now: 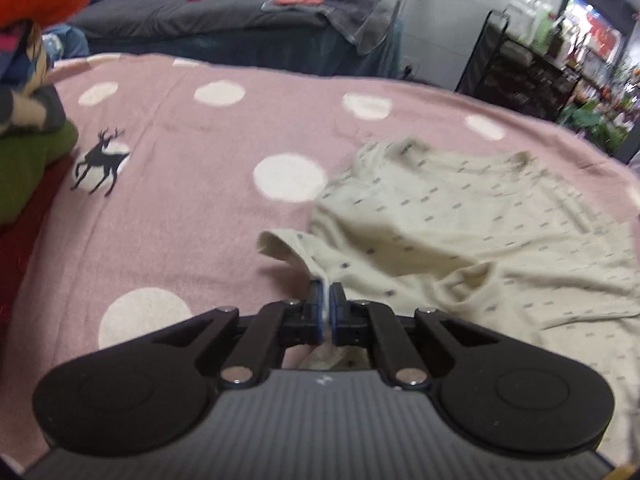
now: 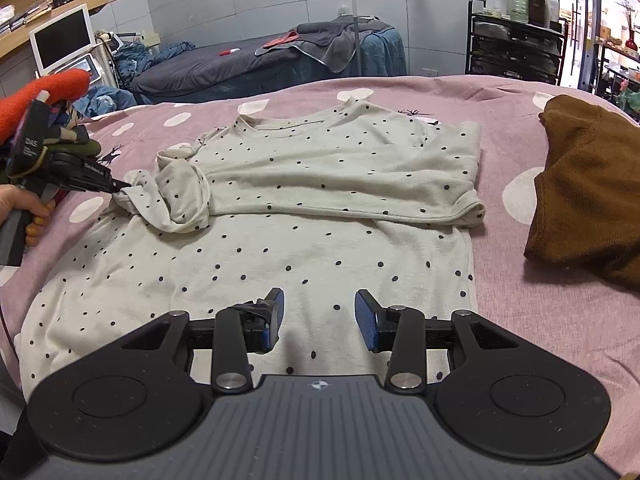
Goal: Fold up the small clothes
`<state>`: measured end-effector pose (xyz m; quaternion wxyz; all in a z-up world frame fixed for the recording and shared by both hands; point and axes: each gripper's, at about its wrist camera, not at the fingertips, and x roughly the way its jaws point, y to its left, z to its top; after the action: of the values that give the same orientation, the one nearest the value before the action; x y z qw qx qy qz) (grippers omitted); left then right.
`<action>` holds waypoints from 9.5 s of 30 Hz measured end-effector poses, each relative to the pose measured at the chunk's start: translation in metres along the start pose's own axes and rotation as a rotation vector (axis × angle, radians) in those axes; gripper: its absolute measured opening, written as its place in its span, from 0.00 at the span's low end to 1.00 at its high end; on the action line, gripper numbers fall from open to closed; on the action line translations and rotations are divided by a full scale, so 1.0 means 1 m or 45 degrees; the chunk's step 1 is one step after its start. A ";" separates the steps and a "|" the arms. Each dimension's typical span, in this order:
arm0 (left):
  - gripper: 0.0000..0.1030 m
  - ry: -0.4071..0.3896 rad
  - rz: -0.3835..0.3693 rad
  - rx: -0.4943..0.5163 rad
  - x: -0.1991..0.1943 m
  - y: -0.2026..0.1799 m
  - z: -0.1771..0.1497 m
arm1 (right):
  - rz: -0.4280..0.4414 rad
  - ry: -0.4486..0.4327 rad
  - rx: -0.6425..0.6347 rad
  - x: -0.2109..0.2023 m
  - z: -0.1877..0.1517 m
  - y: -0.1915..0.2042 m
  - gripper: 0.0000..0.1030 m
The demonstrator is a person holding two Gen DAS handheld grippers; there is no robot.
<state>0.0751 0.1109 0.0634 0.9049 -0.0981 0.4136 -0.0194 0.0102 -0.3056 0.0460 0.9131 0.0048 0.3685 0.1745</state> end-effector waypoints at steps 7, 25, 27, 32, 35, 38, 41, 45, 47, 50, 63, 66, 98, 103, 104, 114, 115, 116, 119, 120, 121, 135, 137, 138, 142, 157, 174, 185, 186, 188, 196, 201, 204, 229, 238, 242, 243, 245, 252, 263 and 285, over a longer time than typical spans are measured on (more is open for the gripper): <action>0.03 -0.035 -0.458 0.095 -0.095 -0.084 -0.019 | 0.005 -0.030 0.041 -0.005 0.001 -0.006 0.67; 0.46 0.332 -0.541 0.358 -0.064 -0.162 -0.107 | 0.221 0.013 0.291 -0.016 -0.005 -0.026 0.81; 0.48 0.300 -0.485 0.320 -0.063 -0.148 -0.099 | 0.256 0.016 0.230 -0.012 -0.003 -0.015 0.81; 0.62 0.245 -0.355 0.237 -0.059 -0.117 -0.077 | 0.309 0.030 -0.051 0.004 0.007 0.026 0.87; 0.66 0.235 -0.316 0.187 -0.055 -0.103 -0.071 | 0.265 0.021 -0.272 0.019 0.007 0.049 0.73; 0.68 0.212 -0.294 0.161 -0.057 -0.090 -0.066 | 0.179 0.042 -0.340 0.029 0.009 0.057 0.06; 0.70 0.182 -0.269 0.116 -0.060 -0.075 -0.061 | 0.330 -0.013 -0.351 0.008 0.011 0.063 0.06; 0.70 0.148 -0.229 0.054 -0.063 -0.058 -0.052 | 0.639 -0.008 -0.577 -0.030 -0.005 0.088 0.06; 0.74 0.137 -0.216 0.052 -0.064 -0.055 -0.050 | 0.736 0.132 -0.689 -0.034 -0.021 0.096 0.07; 0.75 0.150 -0.200 0.076 -0.062 -0.055 -0.052 | 0.714 0.267 -0.704 -0.032 -0.044 0.092 0.36; 0.80 0.206 -0.222 0.161 -0.050 -0.074 -0.063 | 0.519 0.158 -0.287 -0.033 -0.028 0.052 0.49; 0.81 0.210 -0.213 0.156 -0.048 -0.072 -0.062 | 0.503 0.150 -0.349 -0.027 -0.027 0.055 0.49; 0.76 0.061 -0.364 0.421 -0.031 -0.075 -0.024 | 0.170 -0.260 -0.220 -0.078 0.112 -0.038 0.05; 0.78 0.123 -0.501 0.709 -0.035 -0.114 -0.068 | 0.110 -0.299 -0.259 -0.088 0.128 -0.051 0.05; 0.78 0.115 -0.465 0.736 -0.033 -0.121 -0.072 | 0.115 -0.299 -0.275 -0.088 0.131 -0.050 0.05; 0.86 -0.028 -0.003 0.239 0.027 -0.063 0.018 | 0.078 -0.199 -0.314 -0.057 0.142 -0.049 0.05; 0.86 -0.018 0.035 0.231 0.035 -0.058 0.024 | 0.077 -0.181 -0.303 -0.053 0.140 -0.050 0.05; 0.87 -0.018 0.024 0.220 0.042 -0.055 0.029 | 0.089 -0.166 -0.292 -0.050 0.138 -0.051 0.05; 0.87 -0.017 0.044 0.252 0.062 -0.060 0.038 | 0.106 -0.138 -0.271 -0.044 0.132 -0.051 0.05; 0.87 -0.018 0.062 0.289 0.068 -0.067 0.039 | 0.107 -0.131 -0.267 -0.043 0.130 -0.050 0.05; 0.86 -0.024 0.074 0.332 0.074 -0.074 0.040 | 0.107 -0.122 -0.258 -0.041 0.129 -0.050 0.05; 0.02 0.065 0.345 0.329 0.109 -0.013 0.081 | 0.012 -0.044 -0.292 -0.017 0.129 -0.062 0.05; 0.03 0.081 0.360 0.246 0.110 0.012 0.092 | -0.027 -0.015 -0.300 -0.004 0.133 -0.066 0.05; 0.04 0.079 0.320 0.231 0.106 0.016 0.094 | -0.043 -0.002 -0.310 0.003 0.136 -0.067 0.05; 0.72 0.071 0.051 0.282 0.085 0.000 0.089 | -0.119 0.032 -0.352 0.028 0.137 -0.069 0.05; 0.07 0.363 0.028 0.357 0.135 -0.061 0.079 | -0.076 0.117 -0.341 0.039 0.120 -0.062 0.05; 0.18 0.284 0.347 0.341 0.132 0.016 0.127 | -0.223 0.150 -0.431 0.074 0.129 -0.065 0.05; 0.80 0.106 0.238 0.381 0.081 0.001 0.089 | -0.374 -0.024 -0.343 0.082 0.128 -0.071 0.37; 0.80 0.125 0.164 0.379 0.075 -0.002 0.082 | -0.332 -0.039 -0.352 0.076 0.126 -0.067 0.37; 0.80 0.167 0.048 0.374 0.070 -0.012 0.065 | -0.231 -0.046 -0.389 0.068 0.118 -0.056 0.37; 0.98 0.171 0.076 0.407 0.088 -0.036 0.008 | -0.148 0.102 -0.361 0.104 0.084 -0.039 0.42; 1.00 0.180 0.080 0.344 0.088 -0.028 0.009 | -0.138 0.085 -0.242 0.099 0.081 -0.045 0.50; 1.00 0.174 0.136 0.357 0.082 -0.034 0.008 | -0.125 0.049 -0.173 0.087 0.079 -0.047 0.66; 1.00 0.148 0.037 0.391 0.000 -0.058 -0.051 | 0.063 -0.002 0.134 -0.005 0.006 -0.046 1.00; 1.00 0.220 -0.163 0.183 -0.031 0.029 -0.076 | 0.113 -0.040 0.196 -0.046 -0.023 -0.074 1.00; 0.91 0.304 -0.246 0.269 -0.057 0.042 -0.099 | 0.136 -0.024 0.303 -0.067 -0.046 -0.088 1.00; 0.90 0.344 -0.293 0.339 -0.065 0.036 -0.107 | 0.146 -0.027 0.302 -0.073 -0.051 -0.087 1.00; 0.88 0.409 -0.385 0.426 -0.077 0.024 -0.125 | 0.147 -0.012 0.271 -0.083 -0.060 -0.082 1.00; 0.70 0.447 -0.517 0.429 -0.099 0.001 -0.156 | 0.160 0.104 0.103 -0.104 -0.080 -0.063 1.00; 0.46 0.462 -0.602 0.324 -0.094 0.000 -0.168 | 0.214 0.234 0.064 -0.110 -0.099 -0.053 0.56; 0.10 0.381 -0.545 0.224 -0.111 0.059 -0.152 | 0.219 0.276 0.169 -0.109 -0.097 -0.076 0.05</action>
<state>-0.1151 0.1572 0.0371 0.8142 -0.1002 0.5093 -0.2603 -0.1039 -0.4234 0.0377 0.8473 0.0777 0.4739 0.2268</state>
